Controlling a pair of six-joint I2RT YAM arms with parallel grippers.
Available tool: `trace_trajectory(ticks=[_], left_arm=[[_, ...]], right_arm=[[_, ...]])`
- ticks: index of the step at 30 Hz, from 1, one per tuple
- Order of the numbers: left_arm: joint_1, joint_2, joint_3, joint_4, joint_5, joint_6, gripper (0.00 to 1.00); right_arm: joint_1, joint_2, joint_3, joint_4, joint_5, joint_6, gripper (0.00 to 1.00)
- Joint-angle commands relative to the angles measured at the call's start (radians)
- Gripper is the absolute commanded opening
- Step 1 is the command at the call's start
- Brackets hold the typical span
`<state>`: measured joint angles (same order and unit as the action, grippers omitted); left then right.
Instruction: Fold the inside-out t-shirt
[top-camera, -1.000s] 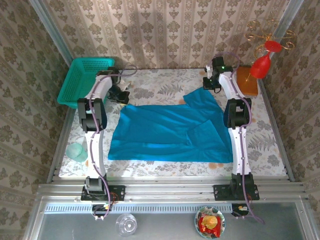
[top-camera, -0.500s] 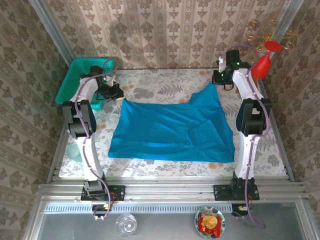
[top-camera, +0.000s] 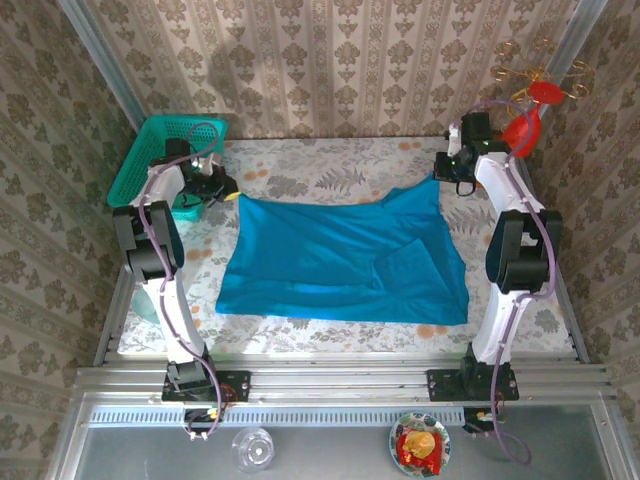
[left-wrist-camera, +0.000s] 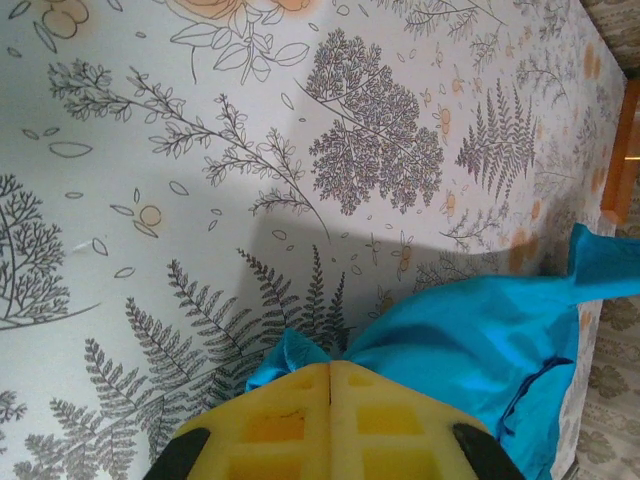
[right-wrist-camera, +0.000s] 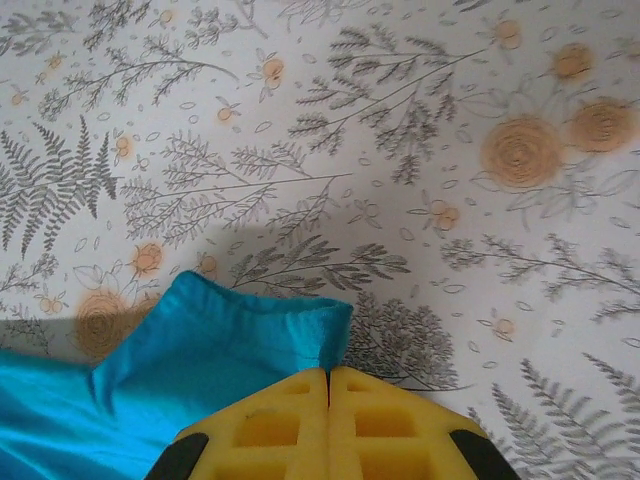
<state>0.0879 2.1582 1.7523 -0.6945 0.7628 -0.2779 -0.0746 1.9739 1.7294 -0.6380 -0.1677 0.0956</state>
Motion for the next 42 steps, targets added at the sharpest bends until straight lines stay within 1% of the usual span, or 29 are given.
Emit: trace_trajectory(ticks=[1, 8, 10, 14, 15, 19, 23, 27, 31, 33, 42], left_arm=[[0.007, -0.056, -0.027, 0.059, 0.007, -0.040, 0.00], [-0.012, -0.124, -0.091, 0.100, -0.005, -0.051, 0.00], [-0.021, -0.160, -0.132, 0.107, -0.042, -0.046, 0.00], [-0.043, -0.230, -0.226, 0.118, -0.164, -0.030, 0.00], [-0.045, -0.253, -0.260, 0.135, -0.180, -0.032, 0.00], [-0.052, -0.328, -0.379, 0.195, -0.214, -0.052, 0.00], [-0.054, -0.404, -0.484, 0.230, -0.247, -0.067, 0.00], [-0.051, -0.482, -0.595, 0.271, -0.284, -0.092, 0.00], [-0.048, -0.544, -0.673, 0.300, -0.319, -0.116, 0.00], [-0.044, -0.570, -0.707, 0.308, -0.348, -0.131, 0.00], [-0.027, -0.686, -0.819, 0.313, -0.407, -0.184, 0.00]], right_arm=[[-0.005, -0.061, -0.016, 0.014, 0.045, 0.016, 0.00], [0.001, -0.160, -0.114, 0.005, -0.023, 0.030, 0.00], [0.006, -0.203, -0.165, -0.009, -0.022, 0.035, 0.00], [0.015, -0.302, -0.288, -0.033, -0.012, 0.062, 0.00], [0.016, -0.331, -0.328, -0.037, -0.008, 0.068, 0.00], [0.016, -0.438, -0.471, -0.058, 0.016, 0.085, 0.00], [0.017, -0.559, -0.597, -0.085, 0.067, 0.086, 0.00], [0.017, -0.668, -0.697, -0.105, 0.070, 0.112, 0.00], [0.018, -0.751, -0.764, -0.129, 0.107, 0.154, 0.00], [0.017, -0.793, -0.794, -0.135, 0.138, 0.192, 0.00], [0.017, -0.938, -0.926, -0.135, 0.225, 0.358, 0.00]])
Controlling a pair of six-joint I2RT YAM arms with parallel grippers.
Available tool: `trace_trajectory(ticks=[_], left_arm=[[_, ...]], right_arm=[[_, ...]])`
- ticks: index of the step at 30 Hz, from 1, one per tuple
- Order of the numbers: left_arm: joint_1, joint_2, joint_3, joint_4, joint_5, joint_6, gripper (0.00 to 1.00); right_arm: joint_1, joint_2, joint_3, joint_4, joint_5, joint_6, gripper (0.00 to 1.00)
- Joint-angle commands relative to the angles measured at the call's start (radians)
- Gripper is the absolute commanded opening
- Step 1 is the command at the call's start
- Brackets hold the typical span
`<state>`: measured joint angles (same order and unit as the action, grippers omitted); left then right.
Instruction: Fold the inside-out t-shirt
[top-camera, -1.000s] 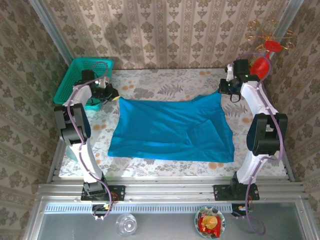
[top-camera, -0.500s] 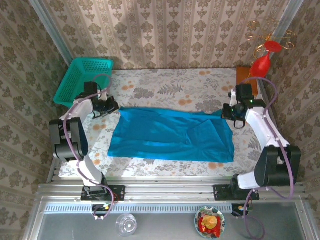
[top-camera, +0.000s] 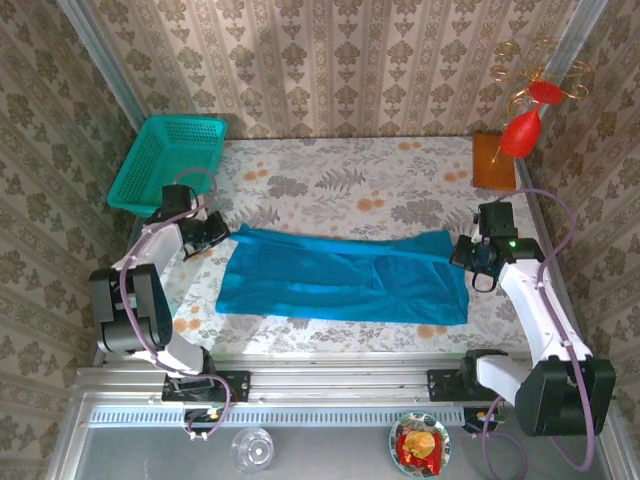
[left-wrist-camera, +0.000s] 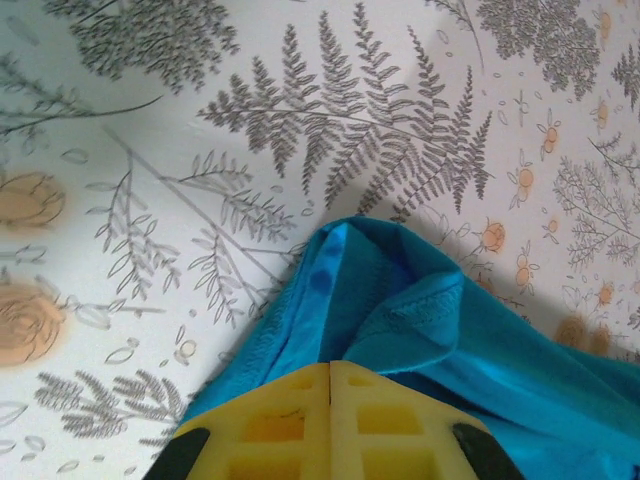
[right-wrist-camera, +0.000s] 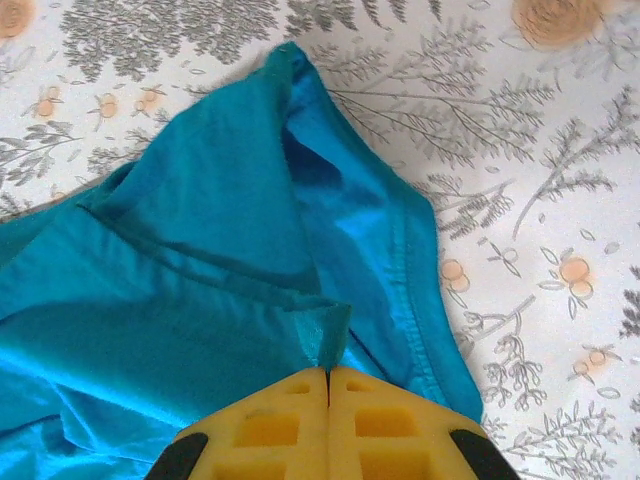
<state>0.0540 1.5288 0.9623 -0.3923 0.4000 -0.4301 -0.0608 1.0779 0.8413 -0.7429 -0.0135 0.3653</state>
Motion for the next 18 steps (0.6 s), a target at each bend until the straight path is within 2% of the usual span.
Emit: trace_trajectory(ticks=[1, 2, 3, 4, 6, 9, 12, 18], left_arm=[[0.006, -0.069, -0.044, 0.010, -0.047, -0.038, 0.01], [0.005, -0.085, -0.062, 0.010, -0.051, -0.048, 0.07], [0.005, -0.102, -0.083, 0.011, -0.056, -0.059, 0.13], [0.003, -0.118, -0.103, 0.015, -0.058, -0.068, 0.18], [0.001, -0.161, -0.138, 0.022, -0.075, -0.081, 0.26], [-0.007, -0.217, -0.163, 0.025, -0.095, -0.076, 0.27], [-0.034, -0.245, -0.147, 0.012, -0.100, -0.047, 0.27], [-0.165, -0.157, -0.025, -0.089, -0.112, 0.043, 0.27]], right_arm=[[0.004, -0.054, -0.052, -0.033, 0.084, 0.109, 0.00], [0.004, -0.068, -0.065, -0.039, 0.101, 0.132, 0.03], [0.004, -0.079, -0.076, -0.043, 0.110, 0.152, 0.17], [0.005, -0.088, -0.083, -0.044, 0.112, 0.160, 0.24], [0.015, -0.106, -0.085, -0.046, 0.124, 0.177, 0.33], [0.049, -0.104, -0.068, -0.031, 0.121, 0.177, 0.35], [0.113, -0.040, -0.028, -0.004, 0.080, 0.153, 0.36], [0.267, 0.176, 0.075, 0.040, -0.005, 0.110, 0.36]])
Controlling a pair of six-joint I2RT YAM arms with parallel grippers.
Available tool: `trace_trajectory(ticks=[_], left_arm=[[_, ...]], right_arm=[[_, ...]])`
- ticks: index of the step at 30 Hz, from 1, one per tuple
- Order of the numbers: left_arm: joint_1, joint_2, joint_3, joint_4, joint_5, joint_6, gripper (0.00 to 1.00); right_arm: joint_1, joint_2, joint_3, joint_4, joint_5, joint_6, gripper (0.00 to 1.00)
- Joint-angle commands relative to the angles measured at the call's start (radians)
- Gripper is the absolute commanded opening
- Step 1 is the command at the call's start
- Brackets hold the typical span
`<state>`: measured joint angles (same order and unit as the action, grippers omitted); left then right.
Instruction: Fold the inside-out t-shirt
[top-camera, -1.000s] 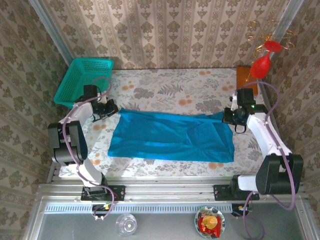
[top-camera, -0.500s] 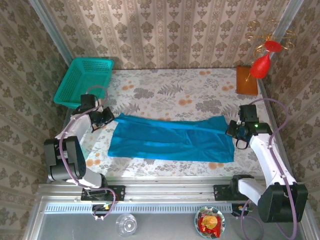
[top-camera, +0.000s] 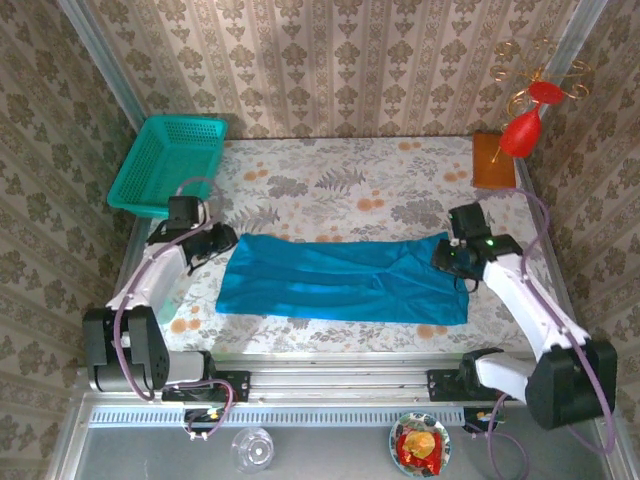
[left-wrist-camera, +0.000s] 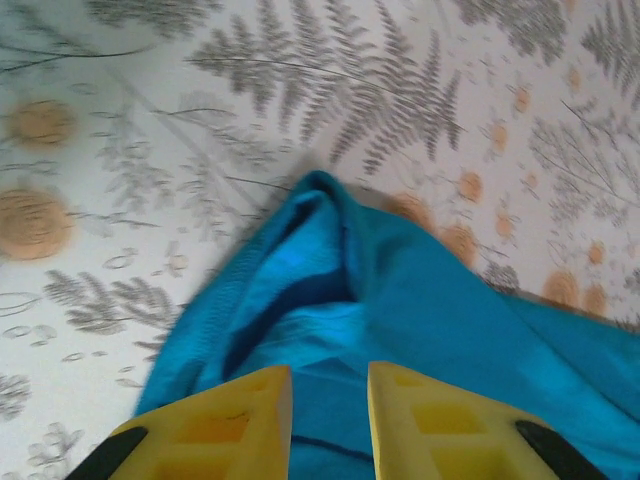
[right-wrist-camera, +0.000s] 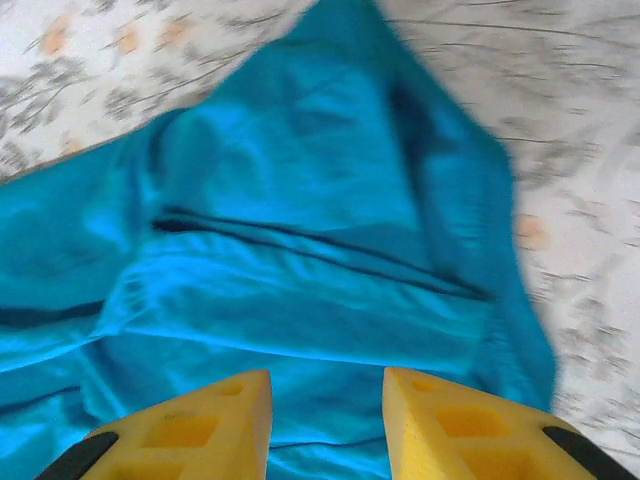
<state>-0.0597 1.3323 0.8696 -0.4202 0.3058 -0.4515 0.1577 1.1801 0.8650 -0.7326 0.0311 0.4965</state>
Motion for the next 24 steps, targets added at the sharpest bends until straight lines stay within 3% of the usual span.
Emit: trace_trajectory(ticks=[1, 7, 15, 24], left_arm=[[-0.072, 0.063, 0.088, -0.080, -0.026, 0.080, 0.27], [-0.155, 0.215, 0.232, -0.232, -0.134, 0.208, 0.33], [-0.210, 0.376, 0.359, -0.357, -0.336, 0.330, 0.41], [-0.212, 0.535, 0.439, -0.406, -0.466, 0.391, 0.43]], right_arm=[[0.066, 0.107, 0.066, 0.032, -0.051, -0.026, 0.36], [0.119, 0.255, 0.126, 0.024, -0.027, -0.027, 0.37], [0.118, 0.259, 0.112, 0.015, 0.001, -0.024, 0.40], [0.117, 0.275, 0.096, 0.027, -0.009, -0.024, 0.45]])
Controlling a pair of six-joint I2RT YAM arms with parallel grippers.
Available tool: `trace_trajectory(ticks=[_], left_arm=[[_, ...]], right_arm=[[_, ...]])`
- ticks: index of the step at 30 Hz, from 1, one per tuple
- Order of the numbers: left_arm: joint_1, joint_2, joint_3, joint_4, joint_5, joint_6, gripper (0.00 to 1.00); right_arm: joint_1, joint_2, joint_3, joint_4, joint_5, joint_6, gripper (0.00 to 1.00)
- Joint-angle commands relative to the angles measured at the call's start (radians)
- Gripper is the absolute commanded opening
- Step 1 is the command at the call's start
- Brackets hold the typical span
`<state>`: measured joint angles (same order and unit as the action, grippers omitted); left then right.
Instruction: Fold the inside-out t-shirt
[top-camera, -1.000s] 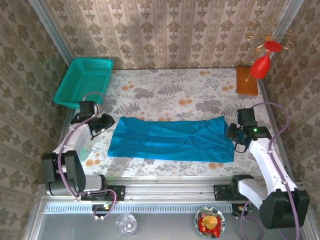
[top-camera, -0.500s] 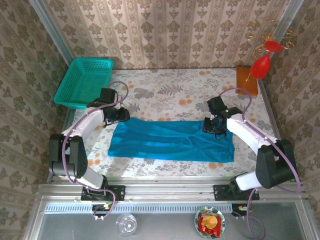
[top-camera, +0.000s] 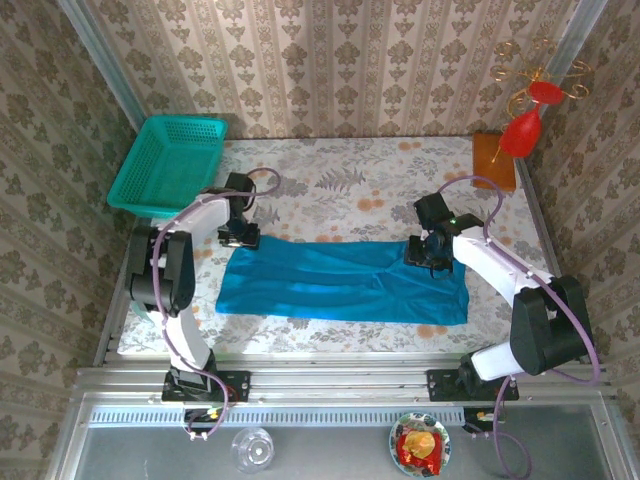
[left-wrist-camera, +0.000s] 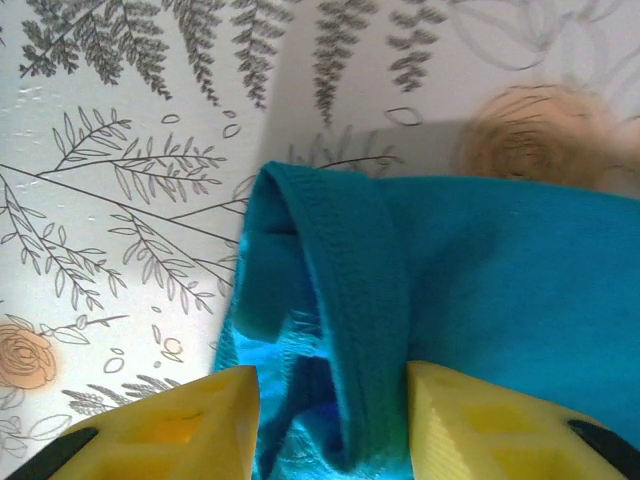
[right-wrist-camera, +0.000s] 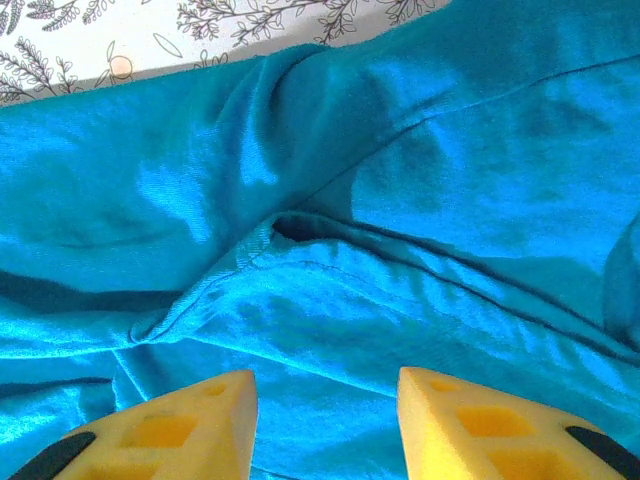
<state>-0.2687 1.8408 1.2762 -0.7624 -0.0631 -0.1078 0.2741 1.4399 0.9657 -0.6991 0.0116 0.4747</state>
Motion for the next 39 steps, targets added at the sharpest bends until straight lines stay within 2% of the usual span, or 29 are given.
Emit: trace_trajectory(ticks=[1, 7, 11, 15, 23, 28, 32, 35, 39], left_arm=[[-0.002, 0.032, 0.037, -0.066, -0.113, 0.046, 0.43], [0.016, 0.025, 0.049, -0.046, -0.170, 0.028, 0.43], [0.038, 0.014, 0.052, -0.044, -0.162, 0.025, 0.43], [0.064, 0.008, 0.057, -0.062, -0.173, 0.014, 0.42], [0.094, -0.055, 0.054, -0.077, -0.163, -0.016, 0.41], [0.131, -0.085, 0.032, -0.054, 0.027, -0.036, 0.40], [0.164, -0.112, -0.012, -0.024, 0.106, -0.056, 0.39], [0.221, -0.136, -0.062, 0.017, 0.220, -0.076, 0.28], [0.287, -0.170, -0.130, 0.076, 0.352, -0.108, 0.25]], right_arm=[[-0.001, 0.023, -0.011, 0.004, -0.002, 0.001, 0.45], [-0.090, 0.068, -0.124, 0.123, -0.131, 0.093, 0.47], [-0.212, 0.076, -0.230, 0.237, -0.239, 0.158, 0.45], [-0.227, 0.024, -0.237, 0.196, -0.164, 0.164, 0.44], [-0.230, -0.011, -0.200, 0.167, -0.197, 0.144, 0.43], [-0.228, -0.042, -0.166, 0.107, -0.197, 0.121, 0.42], [-0.229, -0.065, -0.150, 0.073, -0.174, 0.102, 0.42], [-0.228, -0.074, -0.139, 0.055, -0.160, 0.087, 0.42], [-0.228, -0.066, -0.121, 0.038, -0.147, 0.074, 0.42]])
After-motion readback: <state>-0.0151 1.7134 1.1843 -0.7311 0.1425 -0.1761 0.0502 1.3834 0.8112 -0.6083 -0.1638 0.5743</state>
